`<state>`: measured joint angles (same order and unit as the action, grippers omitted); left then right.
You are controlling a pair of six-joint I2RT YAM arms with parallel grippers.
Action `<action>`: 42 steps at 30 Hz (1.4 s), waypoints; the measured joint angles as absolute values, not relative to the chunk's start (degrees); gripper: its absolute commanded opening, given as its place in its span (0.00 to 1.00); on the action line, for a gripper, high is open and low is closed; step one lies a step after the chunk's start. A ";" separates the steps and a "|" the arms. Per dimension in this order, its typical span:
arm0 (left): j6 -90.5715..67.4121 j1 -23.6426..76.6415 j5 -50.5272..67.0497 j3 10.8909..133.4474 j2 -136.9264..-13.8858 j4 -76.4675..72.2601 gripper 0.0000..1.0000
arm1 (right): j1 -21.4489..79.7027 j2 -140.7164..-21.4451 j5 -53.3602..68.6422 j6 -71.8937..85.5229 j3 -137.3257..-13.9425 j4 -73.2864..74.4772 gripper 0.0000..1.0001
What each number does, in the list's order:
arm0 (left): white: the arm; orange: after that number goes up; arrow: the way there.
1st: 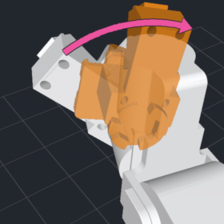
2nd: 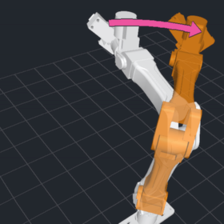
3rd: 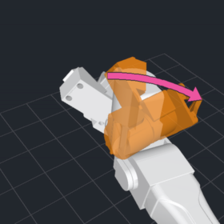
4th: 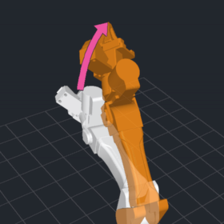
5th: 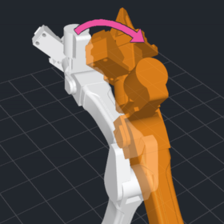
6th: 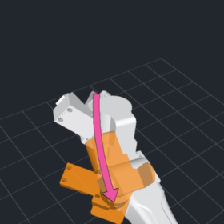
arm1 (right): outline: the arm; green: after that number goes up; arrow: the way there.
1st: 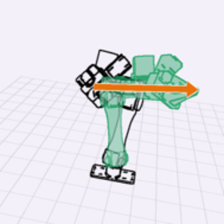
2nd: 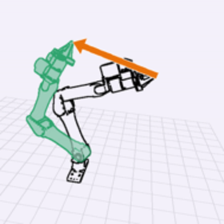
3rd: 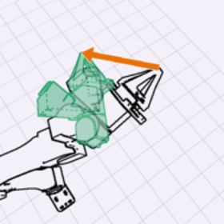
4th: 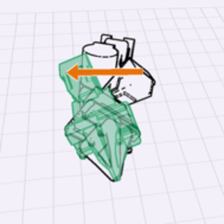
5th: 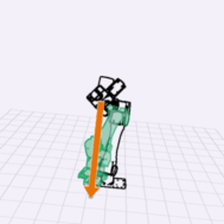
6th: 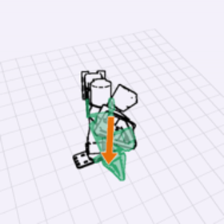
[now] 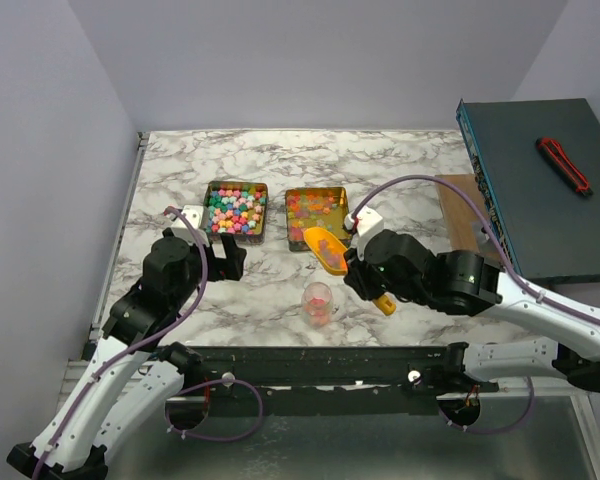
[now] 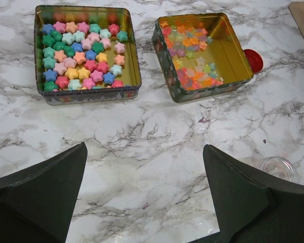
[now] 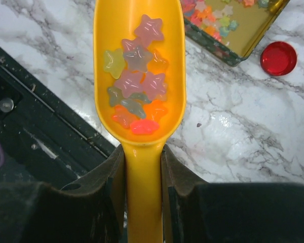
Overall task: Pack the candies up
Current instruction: Place the fake candies in the packing bottle.
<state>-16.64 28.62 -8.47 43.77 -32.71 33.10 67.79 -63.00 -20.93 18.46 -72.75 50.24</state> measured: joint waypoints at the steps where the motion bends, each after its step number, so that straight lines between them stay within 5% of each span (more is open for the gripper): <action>1: -16.64 28.62 -8.47 43.77 -32.67 33.10 0.99 | 69.12 -63.09 -21.69 19.70 -73.10 51.40 0.01; 17: -16.67 28.62 -8.40 43.64 -31.59 33.10 0.99 | 85.12 -69.45 -25.45 37.80 -78.28 70.87 0.01; 42: -16.67 28.62 -7.92 43.64 -30.74 33.10 0.99 | 87.20 -75.18 -21.78 43.16 -78.72 76.64 0.01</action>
<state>-16.67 28.62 -7.92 43.64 -30.74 33.10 87.20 -75.18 -21.78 43.16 -78.72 76.64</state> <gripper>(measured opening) 0.986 0.291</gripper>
